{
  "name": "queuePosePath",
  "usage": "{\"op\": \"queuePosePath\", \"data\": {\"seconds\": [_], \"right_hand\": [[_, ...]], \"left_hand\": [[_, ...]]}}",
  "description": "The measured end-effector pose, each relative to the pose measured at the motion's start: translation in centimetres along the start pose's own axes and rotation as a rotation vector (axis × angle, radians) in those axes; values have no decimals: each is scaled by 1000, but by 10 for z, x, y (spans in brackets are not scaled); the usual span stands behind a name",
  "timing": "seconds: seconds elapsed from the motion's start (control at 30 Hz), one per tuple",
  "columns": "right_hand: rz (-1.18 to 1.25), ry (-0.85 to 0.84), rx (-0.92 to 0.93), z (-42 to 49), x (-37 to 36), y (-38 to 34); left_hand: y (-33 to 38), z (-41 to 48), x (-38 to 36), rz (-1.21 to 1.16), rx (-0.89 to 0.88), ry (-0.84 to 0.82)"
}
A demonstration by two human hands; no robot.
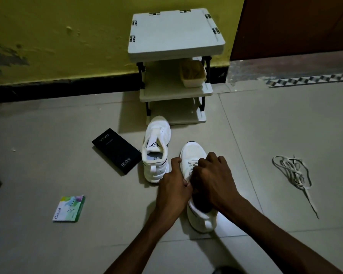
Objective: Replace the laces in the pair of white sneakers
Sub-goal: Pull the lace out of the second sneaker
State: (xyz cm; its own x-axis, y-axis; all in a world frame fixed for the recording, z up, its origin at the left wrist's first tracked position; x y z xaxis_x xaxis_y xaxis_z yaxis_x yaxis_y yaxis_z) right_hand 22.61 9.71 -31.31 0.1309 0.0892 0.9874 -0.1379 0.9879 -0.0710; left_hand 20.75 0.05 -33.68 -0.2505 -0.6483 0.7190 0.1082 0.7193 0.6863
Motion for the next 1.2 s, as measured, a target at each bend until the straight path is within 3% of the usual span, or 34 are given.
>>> {"op": "queuePosePath", "data": {"seconds": [0.13,0.2,0.37,0.63,0.7,0.87,0.93,1.07,1.13,1.2], "right_hand": [[-38,-45,38,-1,-1,-9],[-22,20,2,2,12,6],[161,368,-471,-12,63,128],[362,464,-864,-52,33,174],[419,394,-801,-45,23,162],[609,-37,-280,-5,-8,69],[549,-180,-170,-3,-16,37],[258,-74,-66,0,-5,13],[213,-44,-50,1,-1,11],[274,63,-145,0,11,29]], "left_hand": [[5,2,-1,24,-17,-16],[7,0,-1,27,-38,-18],[9,-3,0,41,-61,3],[3,0,-2,103,-24,-13],[2,1,-3,98,-14,-7],[-1,2,0,50,-22,7],[0,1,1,31,-23,15],[2,0,1,11,-24,18],[3,1,1,13,-22,14],[3,1,1,25,-15,6]]}}
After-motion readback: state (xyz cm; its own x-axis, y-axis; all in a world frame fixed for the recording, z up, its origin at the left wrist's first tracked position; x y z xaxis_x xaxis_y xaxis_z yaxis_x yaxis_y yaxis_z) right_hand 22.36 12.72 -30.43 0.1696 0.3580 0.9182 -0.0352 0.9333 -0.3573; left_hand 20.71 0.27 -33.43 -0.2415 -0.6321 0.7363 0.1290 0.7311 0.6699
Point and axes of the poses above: each hand's wrist, its own z-axis towards the middle knuckle, its own x-axis out of the back of the hand, y = z × x, the point moved 10 cm from there along z, towards the middle knuckle, and after that the axes turned 4 degrees about z, right-handed, at the moved point
